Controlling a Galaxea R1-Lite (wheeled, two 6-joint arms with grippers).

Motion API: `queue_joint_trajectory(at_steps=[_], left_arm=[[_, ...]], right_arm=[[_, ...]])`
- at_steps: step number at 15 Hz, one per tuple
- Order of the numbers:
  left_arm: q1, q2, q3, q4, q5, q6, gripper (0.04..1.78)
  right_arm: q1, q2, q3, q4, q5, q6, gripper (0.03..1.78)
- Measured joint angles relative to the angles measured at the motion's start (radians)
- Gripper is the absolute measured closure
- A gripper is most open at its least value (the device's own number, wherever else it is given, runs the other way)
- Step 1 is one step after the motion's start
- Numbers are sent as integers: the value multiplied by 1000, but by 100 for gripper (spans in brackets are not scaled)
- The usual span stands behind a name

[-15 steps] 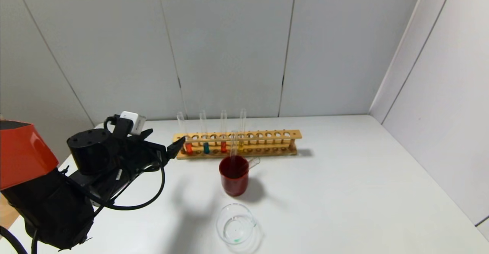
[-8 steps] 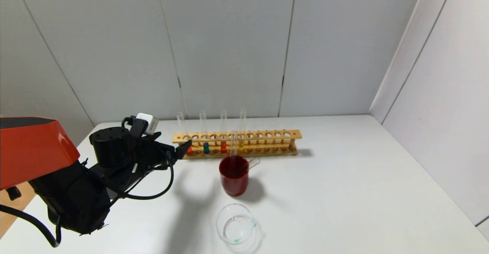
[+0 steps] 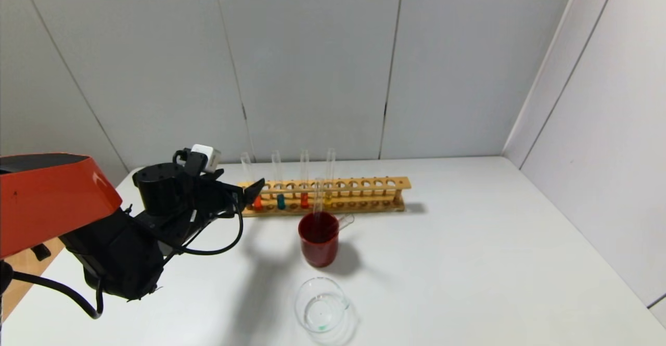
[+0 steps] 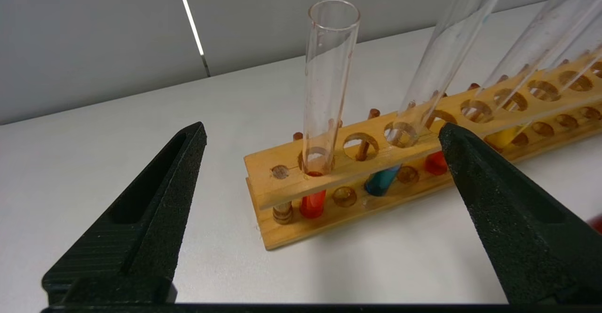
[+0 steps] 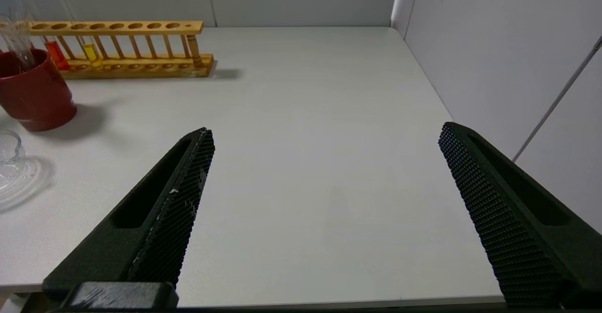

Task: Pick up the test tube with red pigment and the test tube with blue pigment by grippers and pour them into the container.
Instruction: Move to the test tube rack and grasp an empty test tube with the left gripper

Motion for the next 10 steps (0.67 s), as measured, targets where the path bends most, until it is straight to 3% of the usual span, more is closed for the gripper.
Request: queue_joint_trajectory(at_steps=[10], left_arm=[[-2, 69, -83, 25, 3, -1, 8]], right_arm=[[-1, 0, 0, 0, 0, 0, 7]])
